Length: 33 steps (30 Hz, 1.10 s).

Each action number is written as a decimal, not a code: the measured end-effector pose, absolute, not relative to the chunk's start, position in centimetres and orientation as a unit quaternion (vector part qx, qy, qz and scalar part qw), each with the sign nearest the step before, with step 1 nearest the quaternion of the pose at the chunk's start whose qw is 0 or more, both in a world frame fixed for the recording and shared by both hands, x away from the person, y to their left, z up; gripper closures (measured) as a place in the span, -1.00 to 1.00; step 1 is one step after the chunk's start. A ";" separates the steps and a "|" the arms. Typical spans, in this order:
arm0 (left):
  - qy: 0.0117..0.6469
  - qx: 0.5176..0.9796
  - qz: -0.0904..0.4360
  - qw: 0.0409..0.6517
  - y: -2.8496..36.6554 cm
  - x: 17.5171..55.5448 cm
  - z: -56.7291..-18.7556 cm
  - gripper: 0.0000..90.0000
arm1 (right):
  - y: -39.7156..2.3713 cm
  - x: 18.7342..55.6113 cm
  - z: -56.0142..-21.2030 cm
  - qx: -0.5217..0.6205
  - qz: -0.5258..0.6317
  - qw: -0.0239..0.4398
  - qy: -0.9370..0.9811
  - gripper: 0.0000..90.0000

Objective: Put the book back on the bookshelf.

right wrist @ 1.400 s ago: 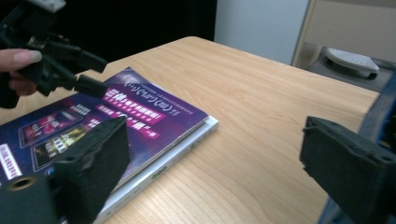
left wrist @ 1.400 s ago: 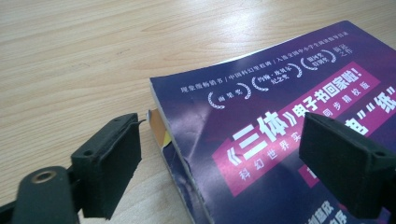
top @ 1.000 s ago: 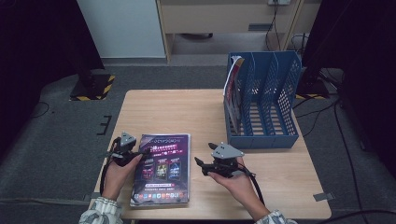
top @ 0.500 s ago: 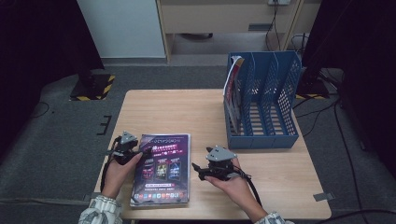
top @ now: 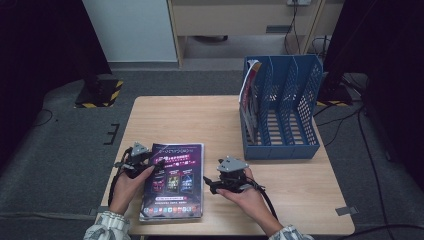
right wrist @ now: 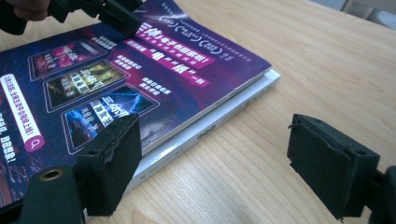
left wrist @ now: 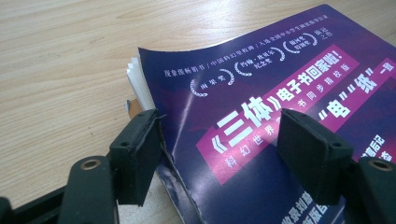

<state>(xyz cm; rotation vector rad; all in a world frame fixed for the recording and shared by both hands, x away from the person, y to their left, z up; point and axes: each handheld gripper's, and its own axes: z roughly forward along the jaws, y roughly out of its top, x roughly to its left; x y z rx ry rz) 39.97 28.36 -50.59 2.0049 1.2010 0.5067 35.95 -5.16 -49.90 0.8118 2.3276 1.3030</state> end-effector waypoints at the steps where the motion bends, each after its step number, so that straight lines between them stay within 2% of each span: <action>1: 0.467 0.781 0.197 0.366 28.3 39.9 -50.6 -0.32 | -5.1 36.0 -50.0 0.285 0.459 0.175 0.823 -0.60; 7: 0.457 0.785 0.195 0.370 28.0 39.7 -50.3 -0.26 | -5.0 36.1 -50.3 0.287 0.453 0.166 0.828 -0.62; 11: 0.452 0.791 0.207 0.356 27.5 39.6 -50.3 -0.31 | -5.0 36.3 -50.6 0.291 0.448 0.160 0.830 -0.63; 27: 0.444 0.799 0.225 0.337 26.8 39.2 -50.1 -0.27 | -4.7 37.1 -51.3 0.294 0.441 0.133 0.837 -0.69; 33: 0.443 0.799 0.227 0.336 26.7 39.2 -50.0 -0.27 | -4.8 37.8 -51.1 0.309 0.460 0.108 0.825 -0.68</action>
